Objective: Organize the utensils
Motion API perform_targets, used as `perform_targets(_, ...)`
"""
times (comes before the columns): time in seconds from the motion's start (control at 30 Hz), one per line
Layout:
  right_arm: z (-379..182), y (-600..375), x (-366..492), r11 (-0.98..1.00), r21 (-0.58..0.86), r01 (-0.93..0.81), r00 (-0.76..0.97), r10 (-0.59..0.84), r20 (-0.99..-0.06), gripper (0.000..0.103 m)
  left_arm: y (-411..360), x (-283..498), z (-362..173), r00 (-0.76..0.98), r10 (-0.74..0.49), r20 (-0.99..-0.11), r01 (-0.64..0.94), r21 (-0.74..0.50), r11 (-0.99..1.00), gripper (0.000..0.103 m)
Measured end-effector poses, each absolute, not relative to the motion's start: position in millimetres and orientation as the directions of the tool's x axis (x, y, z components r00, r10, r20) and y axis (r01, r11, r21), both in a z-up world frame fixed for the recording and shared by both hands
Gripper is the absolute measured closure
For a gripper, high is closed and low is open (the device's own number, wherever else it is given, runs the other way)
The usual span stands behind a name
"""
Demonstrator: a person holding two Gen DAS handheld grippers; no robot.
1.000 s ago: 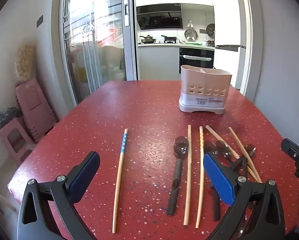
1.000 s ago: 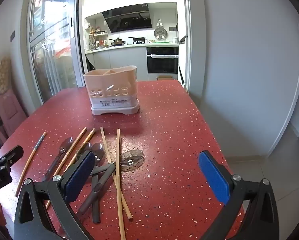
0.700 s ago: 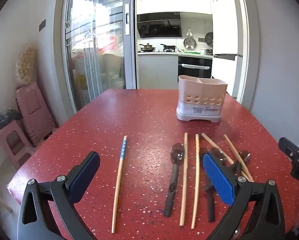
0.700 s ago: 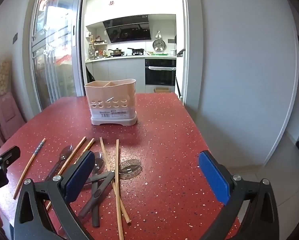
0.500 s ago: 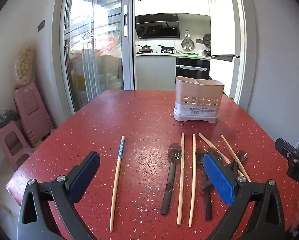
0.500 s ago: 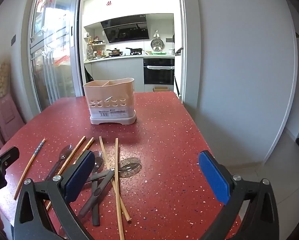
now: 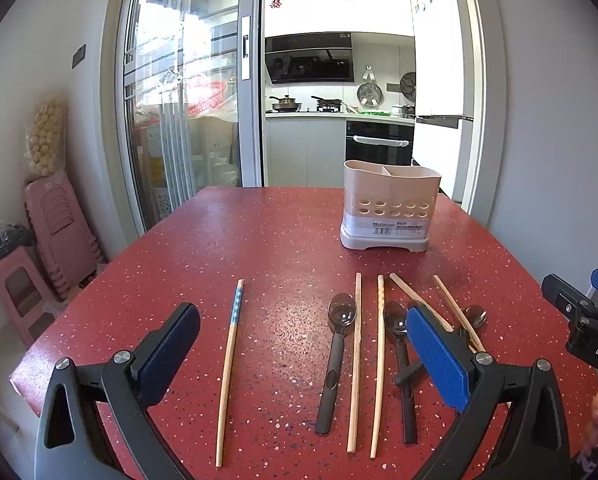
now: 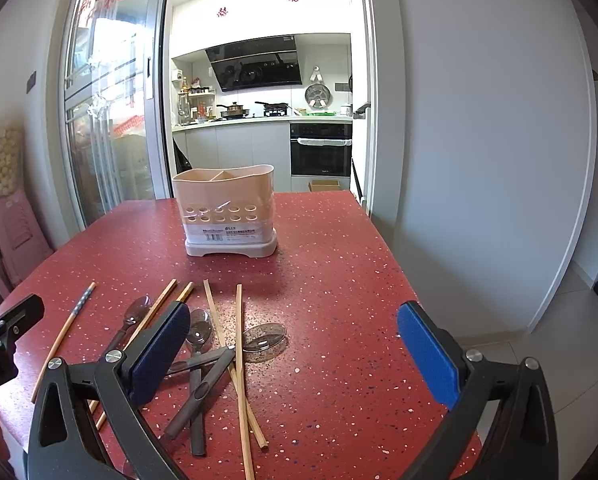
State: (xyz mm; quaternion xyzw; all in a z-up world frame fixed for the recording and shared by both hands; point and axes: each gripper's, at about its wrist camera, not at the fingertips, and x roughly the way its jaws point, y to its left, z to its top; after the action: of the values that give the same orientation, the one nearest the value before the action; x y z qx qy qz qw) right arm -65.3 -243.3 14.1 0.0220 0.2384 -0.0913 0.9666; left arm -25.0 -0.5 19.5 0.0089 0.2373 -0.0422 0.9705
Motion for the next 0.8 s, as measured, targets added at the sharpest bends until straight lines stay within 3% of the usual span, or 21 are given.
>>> perform_targets(0.8,18.3,-242.7,-69.3,0.983,0.005,0.186,0.874,-0.163,-0.458,0.0,1.0,-28.8,19.8,0.882,-0.083,-0.464,0.089,-0.009,0.996,0.0)
